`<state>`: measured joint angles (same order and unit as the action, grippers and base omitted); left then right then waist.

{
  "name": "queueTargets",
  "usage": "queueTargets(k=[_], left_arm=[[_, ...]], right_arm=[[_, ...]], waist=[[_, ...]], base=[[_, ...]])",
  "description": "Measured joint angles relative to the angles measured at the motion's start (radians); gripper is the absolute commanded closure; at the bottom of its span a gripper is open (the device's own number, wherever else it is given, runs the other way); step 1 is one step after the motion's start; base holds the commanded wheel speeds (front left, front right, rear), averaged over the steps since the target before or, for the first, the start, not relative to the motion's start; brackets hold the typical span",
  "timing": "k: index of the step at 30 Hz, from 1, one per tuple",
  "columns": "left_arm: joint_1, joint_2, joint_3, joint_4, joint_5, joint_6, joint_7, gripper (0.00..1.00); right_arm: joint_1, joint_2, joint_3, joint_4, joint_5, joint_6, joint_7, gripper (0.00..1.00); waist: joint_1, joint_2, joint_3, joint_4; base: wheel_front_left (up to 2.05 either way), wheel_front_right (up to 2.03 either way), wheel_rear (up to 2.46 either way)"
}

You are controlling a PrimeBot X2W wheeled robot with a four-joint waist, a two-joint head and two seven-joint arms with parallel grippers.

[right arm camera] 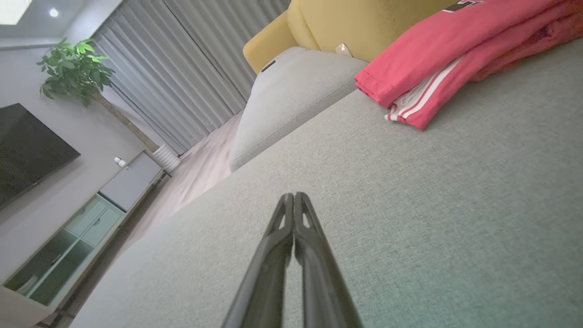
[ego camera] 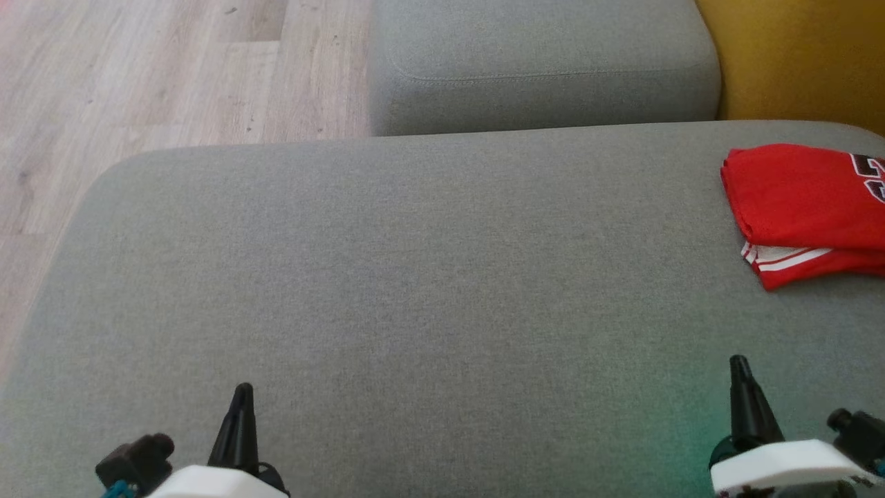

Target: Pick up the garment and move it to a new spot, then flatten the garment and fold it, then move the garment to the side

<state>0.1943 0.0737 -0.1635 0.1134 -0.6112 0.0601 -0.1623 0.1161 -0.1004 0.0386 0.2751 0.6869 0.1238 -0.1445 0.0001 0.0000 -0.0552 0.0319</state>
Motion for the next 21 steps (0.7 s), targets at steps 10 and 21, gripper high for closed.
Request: queueTargets(k=[10, 21], left_arm=[[-0.031, 0.001, 0.020, 0.020, -0.123, -0.026, 0.028, 1.00], [-0.057, 0.002, 0.047, 0.041, -0.258, -0.044, 0.057, 1.00]], right_arm=[[-0.018, 0.004, -0.016, 0.000, 0.110, 0.000, 0.024, 1.00], [-0.039, 0.010, -0.036, 0.000, 0.231, 0.000, 0.059, 1.00]], waist=[[0.0000, 0.0000, 0.007, -0.004], [0.0000, 0.0000, 0.015, -0.008]], base=[[0.00, 0.00, 0.00], [0.00, 0.00, 0.00]])
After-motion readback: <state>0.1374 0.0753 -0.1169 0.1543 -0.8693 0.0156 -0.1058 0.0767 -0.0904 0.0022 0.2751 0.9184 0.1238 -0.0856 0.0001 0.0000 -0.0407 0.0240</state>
